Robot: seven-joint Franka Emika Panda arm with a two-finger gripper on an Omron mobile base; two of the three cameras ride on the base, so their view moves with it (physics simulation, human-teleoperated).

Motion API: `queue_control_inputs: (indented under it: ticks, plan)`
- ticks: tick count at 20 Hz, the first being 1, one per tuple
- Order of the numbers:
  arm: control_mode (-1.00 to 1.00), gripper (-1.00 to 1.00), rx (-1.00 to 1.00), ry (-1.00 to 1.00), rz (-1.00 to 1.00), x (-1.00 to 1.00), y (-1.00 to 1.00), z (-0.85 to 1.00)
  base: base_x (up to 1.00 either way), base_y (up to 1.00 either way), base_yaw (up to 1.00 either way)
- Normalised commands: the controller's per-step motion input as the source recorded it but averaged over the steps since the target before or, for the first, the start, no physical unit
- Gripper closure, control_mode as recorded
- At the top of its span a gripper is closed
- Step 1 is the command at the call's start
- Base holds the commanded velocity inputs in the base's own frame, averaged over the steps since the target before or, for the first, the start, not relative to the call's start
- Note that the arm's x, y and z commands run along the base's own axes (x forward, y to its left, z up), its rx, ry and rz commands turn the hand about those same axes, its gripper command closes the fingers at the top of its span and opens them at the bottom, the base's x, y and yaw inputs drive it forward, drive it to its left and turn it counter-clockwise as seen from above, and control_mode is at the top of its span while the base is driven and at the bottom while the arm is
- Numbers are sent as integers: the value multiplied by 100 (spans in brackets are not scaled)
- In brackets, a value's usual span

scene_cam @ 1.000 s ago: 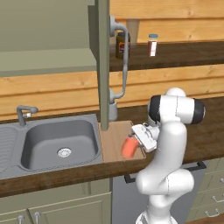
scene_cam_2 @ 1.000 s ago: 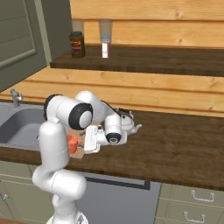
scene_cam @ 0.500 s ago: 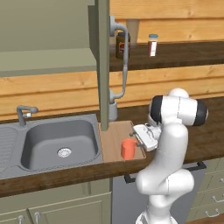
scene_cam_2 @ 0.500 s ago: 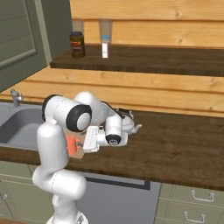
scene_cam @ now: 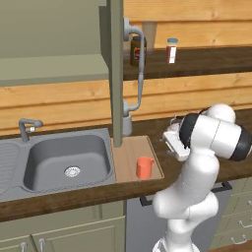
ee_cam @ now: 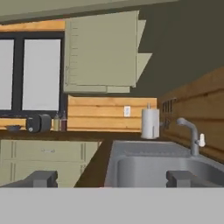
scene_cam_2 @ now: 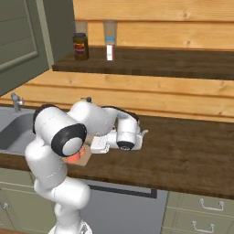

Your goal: Pick the kettle from the counter and place it on the tray. Then pick the mug from the cabinet and place it on the tray. Then close the cabinet doors.

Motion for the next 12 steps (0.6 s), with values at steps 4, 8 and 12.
queue_control_inputs:
  ticks: [4,8,12]
  plan:
    - [-100,-100,0,1,-8,-32,-39,93,0,0,0]
    - [-100,-100,0,1,-11,-36,-34,78,0,0,0]
    - [-100,-100,0,0,-13,-36,-25,72,0,0,0]
